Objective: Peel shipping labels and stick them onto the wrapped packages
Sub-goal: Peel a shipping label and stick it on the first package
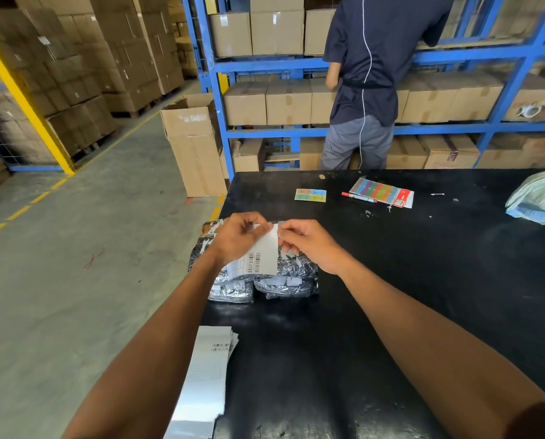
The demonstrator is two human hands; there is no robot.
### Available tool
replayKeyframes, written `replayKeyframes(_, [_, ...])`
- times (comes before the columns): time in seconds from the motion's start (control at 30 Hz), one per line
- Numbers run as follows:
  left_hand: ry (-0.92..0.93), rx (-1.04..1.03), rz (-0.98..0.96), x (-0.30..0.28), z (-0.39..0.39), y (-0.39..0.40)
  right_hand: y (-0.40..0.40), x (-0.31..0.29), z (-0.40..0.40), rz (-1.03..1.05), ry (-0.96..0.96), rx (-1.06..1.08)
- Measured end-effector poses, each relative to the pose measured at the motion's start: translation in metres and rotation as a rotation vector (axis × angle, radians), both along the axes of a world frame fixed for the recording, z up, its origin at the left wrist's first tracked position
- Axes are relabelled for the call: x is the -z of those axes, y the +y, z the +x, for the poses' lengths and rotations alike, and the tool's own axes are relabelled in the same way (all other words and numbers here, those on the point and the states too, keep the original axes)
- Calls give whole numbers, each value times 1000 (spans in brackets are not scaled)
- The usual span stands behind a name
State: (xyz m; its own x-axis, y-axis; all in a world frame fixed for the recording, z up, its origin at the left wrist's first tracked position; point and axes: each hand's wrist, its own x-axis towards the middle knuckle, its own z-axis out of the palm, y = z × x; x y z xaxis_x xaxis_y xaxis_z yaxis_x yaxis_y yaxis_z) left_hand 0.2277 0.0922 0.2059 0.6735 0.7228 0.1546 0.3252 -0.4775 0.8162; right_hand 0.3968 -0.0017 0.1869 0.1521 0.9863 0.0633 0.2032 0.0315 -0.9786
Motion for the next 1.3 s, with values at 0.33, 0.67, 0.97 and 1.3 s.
replayKeyframes(0.33, [-207, -130, 86, 3, 15, 0, 8, -8, -5, 31, 238, -5])
replayKeyframes(0.67, [-357, -118, -173, -15, 28, -9, 15, -15, -5, 113, 159, 88])
replayKeyframes(0.97, [-358, -169, -279, -19, 28, -10, 17, -13, -5, 118, 0, 137])
replayKeyframes(1.3, [-658, -322, -657, -18, 30, -16, 21, -12, -4, 61, 117, 348])
